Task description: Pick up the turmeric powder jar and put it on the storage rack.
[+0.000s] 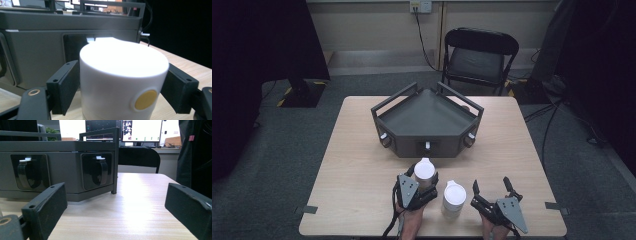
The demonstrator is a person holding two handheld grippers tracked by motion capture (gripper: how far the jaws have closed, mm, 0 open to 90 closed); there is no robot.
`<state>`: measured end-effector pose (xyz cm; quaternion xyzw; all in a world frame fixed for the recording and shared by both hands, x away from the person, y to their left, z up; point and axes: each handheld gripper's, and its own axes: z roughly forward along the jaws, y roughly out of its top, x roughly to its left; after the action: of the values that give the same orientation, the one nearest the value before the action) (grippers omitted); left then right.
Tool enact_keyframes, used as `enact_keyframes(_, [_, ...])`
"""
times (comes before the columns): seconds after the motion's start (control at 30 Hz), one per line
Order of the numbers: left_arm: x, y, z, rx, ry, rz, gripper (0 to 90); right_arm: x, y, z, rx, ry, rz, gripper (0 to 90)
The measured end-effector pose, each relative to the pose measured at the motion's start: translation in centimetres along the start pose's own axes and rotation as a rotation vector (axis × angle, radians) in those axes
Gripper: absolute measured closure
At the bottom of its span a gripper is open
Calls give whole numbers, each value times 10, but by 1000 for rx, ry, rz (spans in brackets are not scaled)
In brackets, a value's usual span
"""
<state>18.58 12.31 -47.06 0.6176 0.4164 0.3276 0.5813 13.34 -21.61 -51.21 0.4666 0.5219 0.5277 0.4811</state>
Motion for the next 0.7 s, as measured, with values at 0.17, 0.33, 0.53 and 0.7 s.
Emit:
enact_keyframes(0.17, [-1,-3,-1,-12,3,3,278,0,0,0,0,0,0,32])
enact_keyframes(0.33, [-3,-4,-1,-20,8,7,292,0,0,0,0,0,0,32])
enact_keyframes(0.53, [-3,-4,-1,-21,11,5,297,0,0,0,-1,0,0,32])
enact_keyframes(0.7, [-1,-3,-1,-16,3,13,299,0,0,0,-1,0,0,32])
